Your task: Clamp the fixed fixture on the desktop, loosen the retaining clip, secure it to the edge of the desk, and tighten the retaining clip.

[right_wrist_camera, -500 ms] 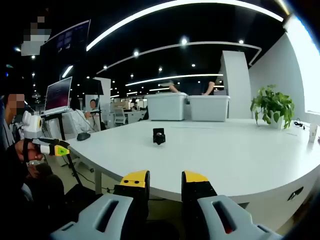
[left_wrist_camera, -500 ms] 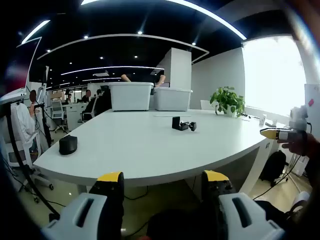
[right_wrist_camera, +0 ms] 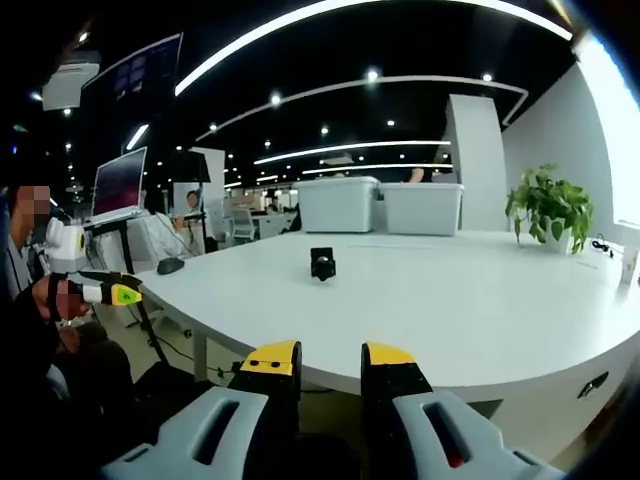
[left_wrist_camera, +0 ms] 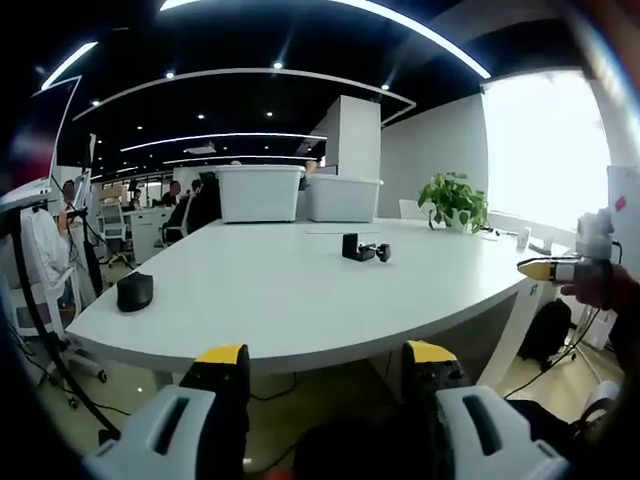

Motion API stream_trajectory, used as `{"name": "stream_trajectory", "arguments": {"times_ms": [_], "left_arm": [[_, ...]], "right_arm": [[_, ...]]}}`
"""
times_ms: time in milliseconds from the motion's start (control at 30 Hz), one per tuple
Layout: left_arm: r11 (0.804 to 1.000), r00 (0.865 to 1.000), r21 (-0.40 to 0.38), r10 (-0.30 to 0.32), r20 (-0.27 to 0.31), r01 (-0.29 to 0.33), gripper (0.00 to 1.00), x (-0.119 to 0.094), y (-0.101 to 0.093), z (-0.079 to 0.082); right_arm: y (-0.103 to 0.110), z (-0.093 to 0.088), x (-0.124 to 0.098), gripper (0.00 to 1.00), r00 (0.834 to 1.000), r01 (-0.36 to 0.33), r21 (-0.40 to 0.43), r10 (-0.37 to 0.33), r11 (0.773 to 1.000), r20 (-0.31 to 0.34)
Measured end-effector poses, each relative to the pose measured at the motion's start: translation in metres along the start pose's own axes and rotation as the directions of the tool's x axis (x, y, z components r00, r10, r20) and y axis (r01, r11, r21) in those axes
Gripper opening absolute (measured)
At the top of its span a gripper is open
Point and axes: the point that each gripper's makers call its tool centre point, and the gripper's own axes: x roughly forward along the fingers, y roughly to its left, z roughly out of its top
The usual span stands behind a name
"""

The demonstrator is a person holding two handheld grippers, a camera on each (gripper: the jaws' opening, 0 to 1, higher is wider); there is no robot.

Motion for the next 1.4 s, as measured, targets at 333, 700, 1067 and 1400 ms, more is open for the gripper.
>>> {"name": "stream_trajectory", "arguments": {"times_ms": [333, 700, 1067, 1400], "left_arm": [[1.0, 1.0, -0.008, 0.0, 0.013, 0.0, 0.6, 0.001, 0.001, 0.001], [1.0, 1.0, -0.028, 0.001, 0.0, -0.001, 0.55, 0.004, 0.002, -0.004], [0.999, 1.0, 0.033, -0.028, 0.003, 0.028, 0.56, 0.028, -0.005, -0.002], [0.996, 0.997, 0.057, -0.074, 0.03, 0.072, 0.54, 0.067, -0.006, 0.009]], "right_arm": [[0.008, 0.01, 0.0, 0.24, 0.998, -0.025, -0.024, 0.027, 0.999, 0.065], [0.013, 0.01, 0.009, 0.27, 0.997, -0.039, -0.032, 0.04, 0.999, 0.059], [0.005, 0.01, 0.02, 0.28, 0.998, -0.029, -0.032, 0.031, 0.999, 0.057], [0.003, 0.013, 0.046, 0.28, 0.996, -0.04, -0.017, 0.042, 0.999, 0.079]]}}
